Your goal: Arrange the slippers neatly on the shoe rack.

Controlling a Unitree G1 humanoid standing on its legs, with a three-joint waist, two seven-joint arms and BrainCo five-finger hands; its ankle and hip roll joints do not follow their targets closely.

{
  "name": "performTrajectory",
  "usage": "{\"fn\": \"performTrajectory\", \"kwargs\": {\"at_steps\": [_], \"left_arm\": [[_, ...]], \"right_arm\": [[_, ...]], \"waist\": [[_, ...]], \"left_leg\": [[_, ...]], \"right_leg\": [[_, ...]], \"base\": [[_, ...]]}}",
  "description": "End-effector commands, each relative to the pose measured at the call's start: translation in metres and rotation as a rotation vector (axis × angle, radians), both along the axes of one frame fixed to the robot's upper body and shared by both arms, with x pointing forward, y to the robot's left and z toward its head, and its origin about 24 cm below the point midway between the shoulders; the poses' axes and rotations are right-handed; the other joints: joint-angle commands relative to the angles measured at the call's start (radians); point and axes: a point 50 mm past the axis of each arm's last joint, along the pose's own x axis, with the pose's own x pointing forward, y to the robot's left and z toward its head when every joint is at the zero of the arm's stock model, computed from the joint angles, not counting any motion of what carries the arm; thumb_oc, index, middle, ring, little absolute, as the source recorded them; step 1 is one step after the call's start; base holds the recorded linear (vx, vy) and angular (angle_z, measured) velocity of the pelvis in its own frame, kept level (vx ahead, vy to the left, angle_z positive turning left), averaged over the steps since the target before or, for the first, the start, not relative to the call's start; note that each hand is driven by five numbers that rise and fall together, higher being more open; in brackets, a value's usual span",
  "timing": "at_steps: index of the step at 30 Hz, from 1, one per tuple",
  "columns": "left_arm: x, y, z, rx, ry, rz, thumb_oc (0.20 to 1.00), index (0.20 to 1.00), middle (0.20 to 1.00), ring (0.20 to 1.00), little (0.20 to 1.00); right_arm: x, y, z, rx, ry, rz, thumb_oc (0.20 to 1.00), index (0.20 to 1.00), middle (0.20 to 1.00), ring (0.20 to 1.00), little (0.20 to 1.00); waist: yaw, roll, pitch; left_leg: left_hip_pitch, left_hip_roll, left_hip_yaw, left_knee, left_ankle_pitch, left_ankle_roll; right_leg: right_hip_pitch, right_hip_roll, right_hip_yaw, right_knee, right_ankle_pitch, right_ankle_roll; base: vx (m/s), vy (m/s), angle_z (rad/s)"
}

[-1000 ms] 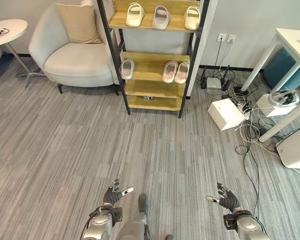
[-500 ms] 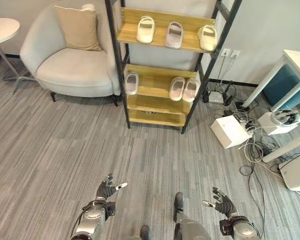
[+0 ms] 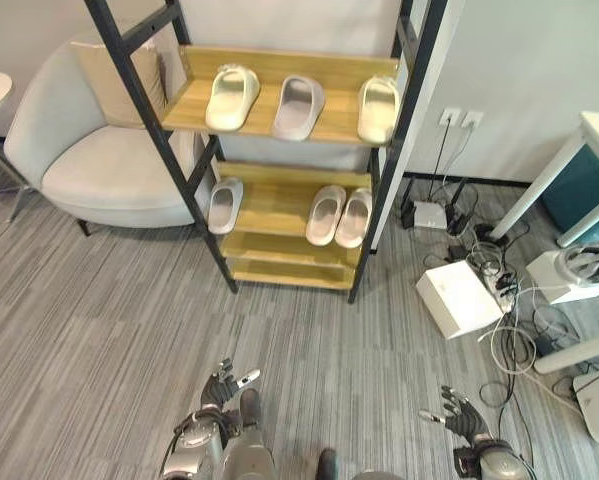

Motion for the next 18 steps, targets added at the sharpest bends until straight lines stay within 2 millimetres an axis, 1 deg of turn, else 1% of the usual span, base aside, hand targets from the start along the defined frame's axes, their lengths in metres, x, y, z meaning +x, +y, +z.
{"fn": "performTrajectory", "kwargs": {"at_steps": [1, 2, 3, 5, 8, 9, 10, 11, 12, 14, 15, 16, 17, 18], "left_arm": [[0.022, -0.003, 0.017, -0.012, -0.121, -0.014, 1.0, 1.0, 1.0, 1.0, 1.0], [0.022, -0.001, 0.019, -0.005, -0.125, -0.019, 1.0, 1.0, 1.0, 1.0, 1.0], [0.022, -0.001, 0.019, -0.004, -0.125, -0.019, 1.0, 1.0, 1.0, 1.0, 1.0], [0.024, 0.001, 0.021, 0.004, -0.135, -0.025, 1.0, 1.0, 1.0, 1.0, 1.0], [0.027, 0.004, 0.024, 0.021, -0.144, -0.039, 1.0, 1.0, 1.0, 1.0, 1.0], [0.028, 0.006, 0.026, 0.029, -0.15, -0.041, 1.0, 1.0, 1.0, 1.0, 1.0], [0.029, 0.007, 0.028, 0.035, -0.156, -0.043, 1.0, 1.0, 1.0, 1.0, 1.0], [0.03, 0.009, 0.028, 0.038, -0.157, -0.042, 1.0, 1.0, 1.0, 1.0, 1.0], [0.031, 0.011, 0.028, 0.043, -0.157, -0.033, 1.0, 1.0, 1.0, 1.0, 1.0], [0.033, 0.011, 0.029, 0.043, -0.158, -0.029, 1.0, 1.0, 1.0, 1.0, 1.0], [0.034, 0.012, 0.029, 0.045, -0.16, -0.02, 1.0, 1.0, 1.0, 1.0, 1.0], [0.035, 0.013, 0.03, 0.052, -0.164, -0.01, 1.0, 1.0, 1.0, 1.0, 1.0], [0.036, 0.011, 0.029, 0.051, -0.158, -0.024, 1.0, 1.0, 1.0, 1.0, 1.0], [0.034, 0.011, 0.028, 0.049, -0.152, -0.032, 1.0, 1.0, 1.0, 1.0, 1.0]], "right_arm": [[0.019, 0.0, 0.018, 0.001, -0.115, 0.023, 1.0, 1.0, 1.0, 1.0, 1.0], [0.022, 0.006, 0.017, 0.018, -0.122, 0.029, 1.0, 1.0, 1.0, 1.0, 1.0], [0.022, 0.006, 0.017, 0.018, -0.122, 0.029, 1.0, 1.0, 1.0, 1.0, 1.0], [0.025, 0.01, 0.018, 0.031, -0.133, 0.038, 1.0, 1.0, 1.0, 1.0, 1.0], [0.027, 0.014, 0.018, 0.048, -0.134, 0.04, 1.0, 1.0, 1.0, 1.0, 1.0], [0.025, 0.016, 0.016, 0.059, -0.128, 0.039, 1.0, 1.0, 1.0, 1.0, 1.0], [0.023, 0.017, 0.016, 0.063, -0.125, 0.042, 1.0, 1.0, 1.0, 1.0, 1.0], [0.021, 0.016, 0.015, 0.07, -0.124, 0.032, 1.0, 1.0, 1.0, 1.0, 1.0], [0.021, 0.014, 0.016, 0.071, -0.128, 0.022, 1.0, 1.0, 1.0, 1.0, 1.0], [0.02, 0.014, 0.016, 0.07, -0.13, 0.021, 1.0, 1.0, 1.0, 1.0, 1.0], [0.02, 0.014, 0.016, 0.067, -0.132, 0.018, 1.0, 1.0, 1.0, 1.0, 1.0], [0.019, 0.012, 0.018, 0.054, -0.133, 0.028, 1.0, 1.0, 1.0, 1.0, 1.0], [0.019, 0.012, 0.019, 0.054, -0.139, 0.032, 1.0, 1.0, 1.0, 1.0, 1.0], [0.018, 0.01, 0.018, 0.055, -0.134, 0.026, 1.0, 1.0, 1.0, 1.0, 1.0]], "waist": [[0.017, 0.009, -0.01], [0.023, -0.004, -0.005], [0.024, -0.005, -0.005], [0.025, -0.014, 0.004], [0.025, -0.016, 0.016], [0.021, -0.012, 0.021], [0.017, -0.009, 0.022], [0.008, 0.003, 0.026], [-0.01, 0.012, 0.036], [-0.021, 0.014, 0.045], [-0.03, 0.015, 0.048], [-0.039, 0.014, 0.052], [-0.042, 0.013, 0.049], [-0.045, 0.008, 0.048]], "left_leg": [[0.075, -0.029, -0.008, 0.039, -0.007, 0.015], [0.085, -0.048, 0.0, 0.045, -0.028, 0.031], [0.085, -0.048, 0.001, 0.045, -0.028, 0.032], [0.095, -0.067, 0.001, 0.055, -0.052, 0.048], [0.116, -0.083, 0.007, 0.057, -0.079, 0.069], [0.135, -0.088, 0.005, 0.05, -0.091, 0.076], [0.148, -0.089, 0.003, 0.041, -0.095, 0.077], [0.173, -0.085, 0.0, 0.023, -0.094, 0.07], [0.203, -0.078, -0.005, 0.005, -0.095, 0.058], [0.22, -0.076, -0.013, 0.004, -0.101, 0.054], [0.237, -0.074, -0.018, 0.002, -0.107, 0.049], [0.249, -0.073, -0.024, 0.006, -0.115, 0.046], [0.244, -0.07, -0.038, 0.038, -0.115, 0.042], [0.24, -0.067, -0.041, 0.072, -0.127, 0.037]], "right_leg": [[-0.008, -0.24, 0.044, 0.088, 0.006, 0.152], [-0.03, -0.256, 0.059, 0.13, 0.04, 0.162], [-0.031, -0.257, 0.06, 0.131, 0.04, 0.162], [-0.051, -0.264, 0.076, 0.183, 0.073, 0.169], [-0.094, -0.271, 0.092, 0.267, 0.116, 0.175], [-0.12, -0.266, 0.096, 0.317, 0.136, 0.178], [-0.137, -0.259, 0.101, 0.325, 0.133, 0.178], [-0.182, -0.232, 0.102, 0.299, 0.108, 0.17], [-0.223, -0.204, 0.086, 0.225, 0.078, 0.159], [-0.231, -0.198, 0.078, 0.197, 0.08, 0.158], [-0.253, -0.19, 0.063, 0.156, 0.093, 0.159], [-0.265, -0.183, 0.051, 0.146, 0.099, 0.159], [-0.24, -0.182, 0.048, 0.148, 0.085, 0.159], [-0.223, -0.177, 0.055, 0.144, 0.081, 0.149]], "base": [[0.37, 0.431, -0.31], [0.19, 0.263, -0.25], [0.13, 0.177, -0.36], [0.11, 0.135, -0.11], [0.11, 0.126, 0.22], [0.14, 0.1, 0.19], [0.21, 0.091, 0.05], [0.26, 0.001, -0.11], [0.22, -0.02, -0.15], [0.15, -0.064, -0.02], [0.18, -0.107, 0.26], [0.18, -0.134, 0.34], [0.14, -0.137, 0.38], [0.15, -0.234, 0.73]]}}
